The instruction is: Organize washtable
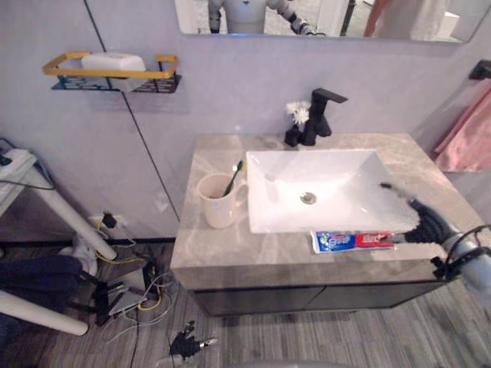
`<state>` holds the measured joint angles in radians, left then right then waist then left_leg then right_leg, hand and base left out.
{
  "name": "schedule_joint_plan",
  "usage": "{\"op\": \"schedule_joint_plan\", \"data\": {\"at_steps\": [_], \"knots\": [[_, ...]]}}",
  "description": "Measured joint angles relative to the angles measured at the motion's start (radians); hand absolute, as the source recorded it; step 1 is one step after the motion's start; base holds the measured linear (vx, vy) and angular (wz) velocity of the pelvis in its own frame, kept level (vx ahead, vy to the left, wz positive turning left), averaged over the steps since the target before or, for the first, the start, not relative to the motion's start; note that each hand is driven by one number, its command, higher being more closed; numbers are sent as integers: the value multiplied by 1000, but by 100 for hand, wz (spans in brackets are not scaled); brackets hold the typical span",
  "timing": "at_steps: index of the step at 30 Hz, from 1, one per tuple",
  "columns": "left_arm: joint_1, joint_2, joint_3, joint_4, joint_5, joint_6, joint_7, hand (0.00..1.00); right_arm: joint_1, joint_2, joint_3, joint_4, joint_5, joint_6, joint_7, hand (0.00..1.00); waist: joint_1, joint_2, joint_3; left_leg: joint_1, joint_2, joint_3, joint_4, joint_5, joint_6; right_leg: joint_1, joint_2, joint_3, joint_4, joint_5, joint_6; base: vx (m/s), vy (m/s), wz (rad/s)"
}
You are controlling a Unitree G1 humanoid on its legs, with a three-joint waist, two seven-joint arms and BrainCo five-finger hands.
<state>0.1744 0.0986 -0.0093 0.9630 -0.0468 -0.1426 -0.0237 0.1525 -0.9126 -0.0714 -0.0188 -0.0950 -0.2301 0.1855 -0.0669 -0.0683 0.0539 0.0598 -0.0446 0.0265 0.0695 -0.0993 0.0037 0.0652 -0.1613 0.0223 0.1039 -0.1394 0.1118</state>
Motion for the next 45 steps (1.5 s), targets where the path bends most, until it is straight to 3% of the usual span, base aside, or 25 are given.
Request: {"op": "schedule_joint_plan", "data": {"at_steps": [11, 12, 22, 38, 42, 45], "knots": [[-27, 10, -30, 1, 0, 0, -20, 0, -53, -47, 124, 50, -153, 1, 36, 0, -5, 4, 56, -13, 1, -28, 1, 9, -2, 4, 3, -25, -11, 7, 0, -14, -11, 6], [-28, 10, -30, 1, 0, 0, -20, 0, -64, -47, 131, 55, -164, 1, 36, 100, -5, 4, 57, -16, 1, -28, 1, 9, -2, 7, 3, -26, -22, 14, 0, 0, 0, 0], [-52, 26, -66, 2, -2, -1, -38, 0, -130, -78, 152, 53, -230, 0, 10, 100, -2, -3, 95, -16, 4, -27, 0, 14, 5, 5, 7, -23, -25, 44, -6, -19, 4, 0], [-61, 31, -66, 18, -31, -19, -38, 0, -126, -77, 164, 25, -151, -3, 32, 100, -1, -7, 108, -18, 6, -31, -21, 33, -3, 8, 10, -28, -52, 44, -6, -12, -3, 0], [-59, 30, -52, 20, -43, -19, -36, 0, -121, -27, 154, 19, -156, -3, -11, 100, -1, -7, 108, -18, 7, -34, -22, 33, -3, 8, 11, -30, -53, 44, -6, 0, 0, 0], [-42, 20, 33, 20, -70, -20, -30, 0, -112, 35, 132, -25, -165, -5, -43, 100, -2, -4, 106, -17, 7, -35, -23, 33, -3, 9, 11, -31, -53, 44, -6, 1, -2, 1]]}}
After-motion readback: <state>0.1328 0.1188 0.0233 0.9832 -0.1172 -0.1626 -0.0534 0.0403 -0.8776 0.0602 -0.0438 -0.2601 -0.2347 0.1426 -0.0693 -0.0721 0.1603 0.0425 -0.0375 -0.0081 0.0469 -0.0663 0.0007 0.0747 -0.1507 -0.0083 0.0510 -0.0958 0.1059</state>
